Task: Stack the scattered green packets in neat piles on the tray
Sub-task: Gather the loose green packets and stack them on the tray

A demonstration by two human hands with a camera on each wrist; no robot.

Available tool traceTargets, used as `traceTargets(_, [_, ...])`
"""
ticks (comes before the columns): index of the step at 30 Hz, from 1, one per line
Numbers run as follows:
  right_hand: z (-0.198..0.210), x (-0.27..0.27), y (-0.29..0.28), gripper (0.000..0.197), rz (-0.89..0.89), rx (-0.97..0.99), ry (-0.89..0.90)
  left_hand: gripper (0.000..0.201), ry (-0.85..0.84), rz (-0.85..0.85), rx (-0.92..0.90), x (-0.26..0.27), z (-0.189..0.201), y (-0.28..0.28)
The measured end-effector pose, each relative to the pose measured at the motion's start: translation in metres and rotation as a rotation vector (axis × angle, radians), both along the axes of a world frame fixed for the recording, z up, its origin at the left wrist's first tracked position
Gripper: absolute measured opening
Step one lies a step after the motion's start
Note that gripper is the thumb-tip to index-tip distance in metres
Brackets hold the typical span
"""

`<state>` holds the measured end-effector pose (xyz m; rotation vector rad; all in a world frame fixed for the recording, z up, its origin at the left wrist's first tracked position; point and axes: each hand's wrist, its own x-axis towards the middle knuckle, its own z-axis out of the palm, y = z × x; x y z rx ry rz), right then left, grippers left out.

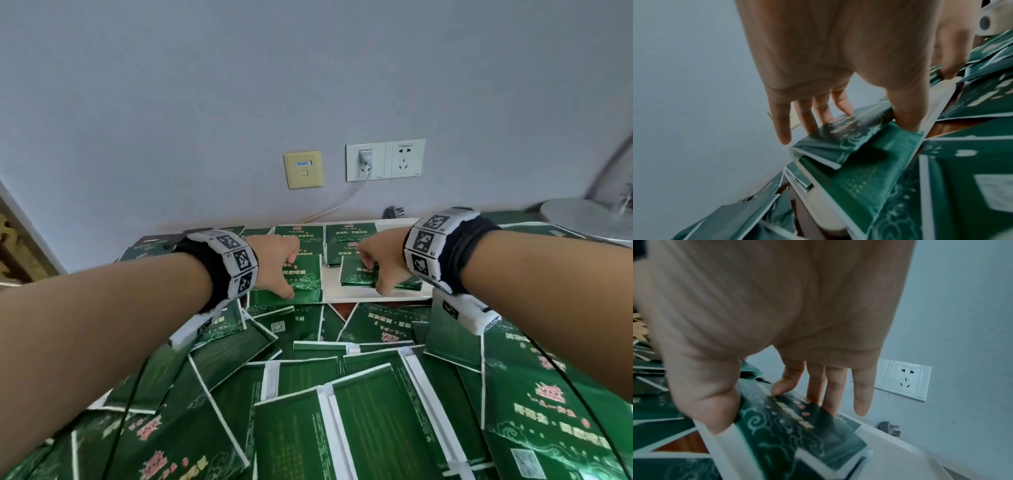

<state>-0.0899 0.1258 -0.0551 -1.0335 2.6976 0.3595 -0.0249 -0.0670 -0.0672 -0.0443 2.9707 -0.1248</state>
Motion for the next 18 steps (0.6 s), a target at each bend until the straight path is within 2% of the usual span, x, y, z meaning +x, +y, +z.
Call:
traceTargets(6, [-0.025,-0.03,-0.017,0.05,0.04,0.02,0.018,0.061,-0.068,-0.02,-0.061,-0.041,-0.021,-0.004])
traceTargets(12, [-0.033,-0.034,-0.012,0.053,0.059,-0.029,0.029,0.058,-0.101,-0.084,-0.029,-0.036,-0.033,-0.004])
traceTargets(18, [-0.039,-0.033,-0.011,0.05,0.033,0.029,0.044,0.058,-0.084,-0.147,-0.036,-0.029,-0.037,0.001])
